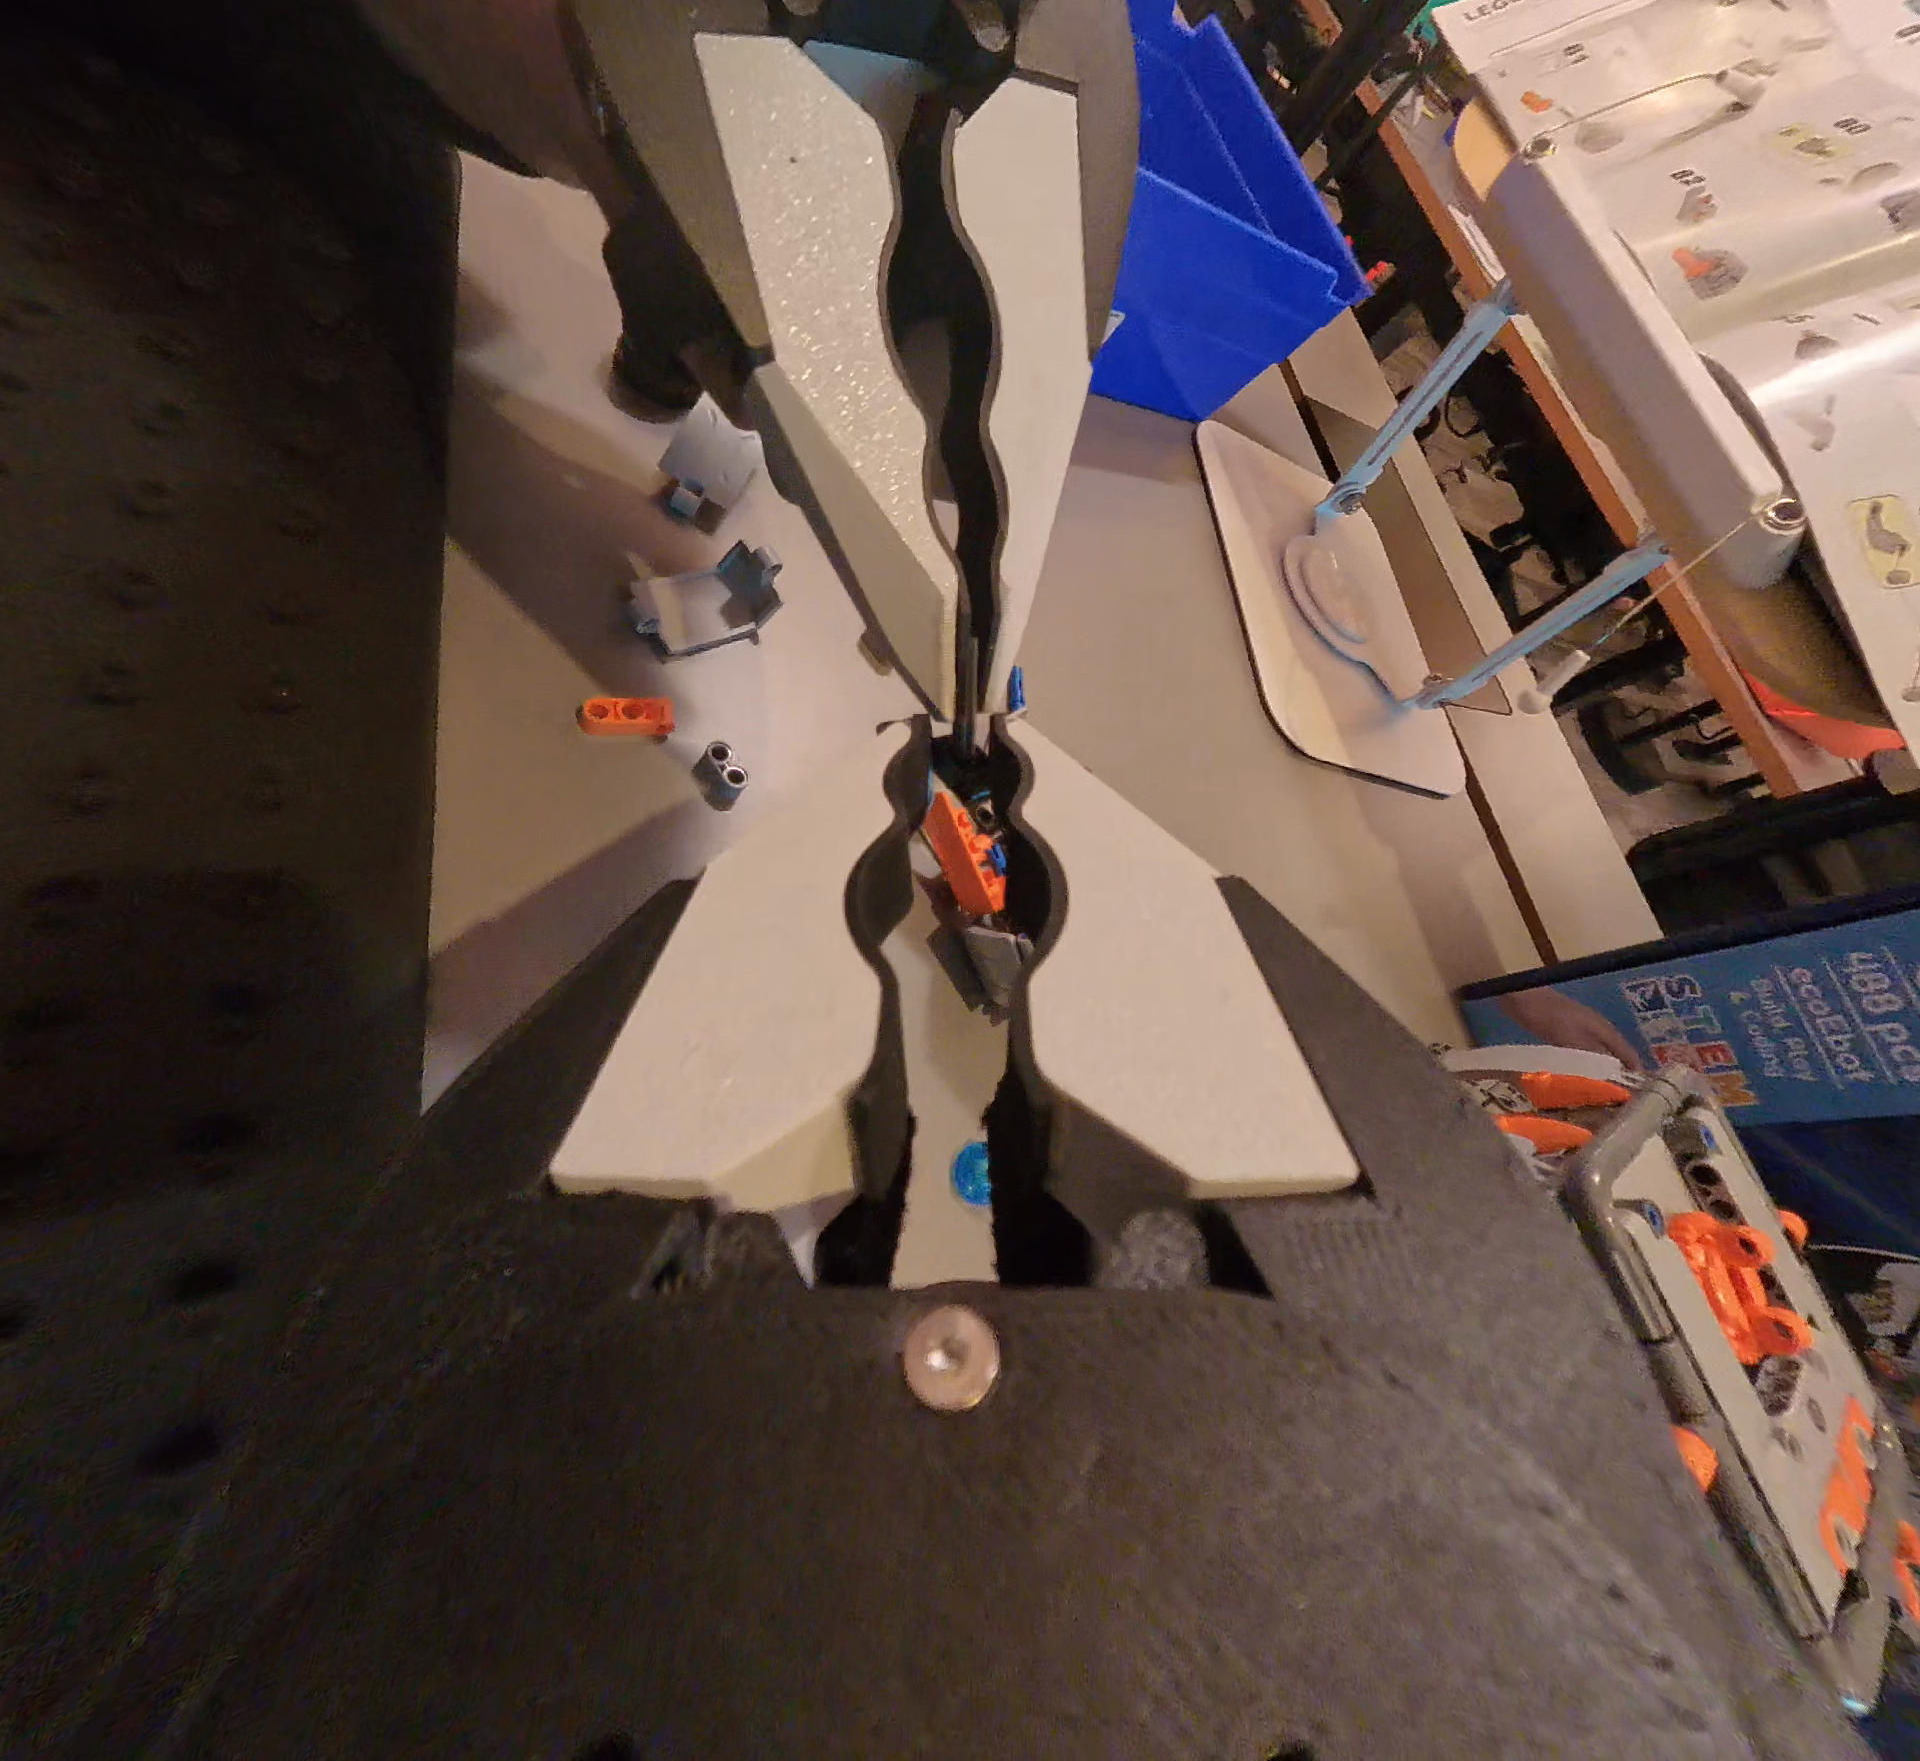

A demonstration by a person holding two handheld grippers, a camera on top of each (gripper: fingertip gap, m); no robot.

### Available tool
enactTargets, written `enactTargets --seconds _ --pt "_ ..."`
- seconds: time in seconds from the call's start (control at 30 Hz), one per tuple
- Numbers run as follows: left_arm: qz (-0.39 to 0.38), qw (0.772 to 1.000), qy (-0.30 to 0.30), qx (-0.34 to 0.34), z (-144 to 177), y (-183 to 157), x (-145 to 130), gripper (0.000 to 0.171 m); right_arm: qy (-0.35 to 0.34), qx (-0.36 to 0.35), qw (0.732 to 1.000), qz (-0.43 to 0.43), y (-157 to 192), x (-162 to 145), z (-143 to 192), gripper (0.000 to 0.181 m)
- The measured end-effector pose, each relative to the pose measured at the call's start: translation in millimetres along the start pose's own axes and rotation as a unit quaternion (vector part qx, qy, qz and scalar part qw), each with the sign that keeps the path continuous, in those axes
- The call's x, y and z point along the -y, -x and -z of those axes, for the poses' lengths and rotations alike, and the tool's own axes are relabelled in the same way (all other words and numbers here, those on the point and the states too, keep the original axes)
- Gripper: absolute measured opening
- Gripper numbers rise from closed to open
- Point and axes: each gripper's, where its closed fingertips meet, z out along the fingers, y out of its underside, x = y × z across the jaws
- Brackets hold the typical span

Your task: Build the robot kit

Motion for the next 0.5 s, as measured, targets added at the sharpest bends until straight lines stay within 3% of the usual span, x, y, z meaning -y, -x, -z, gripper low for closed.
enactTargets --seconds 0.23,0.5 --pt "0.082 0.995 -0.037 -0.04 -1.3 -1.3 2.3 0.001 0.015 -0.004 1.0 -0.006 0.8 -4.3 -5.3 0.004" --pt "0.086 0.993 -0.053 -0.054 0.8 -1.8 6.3 0.004 -0.004 0.02 0.999 -0.04 1.4 -1.5 -2.2 0.002"
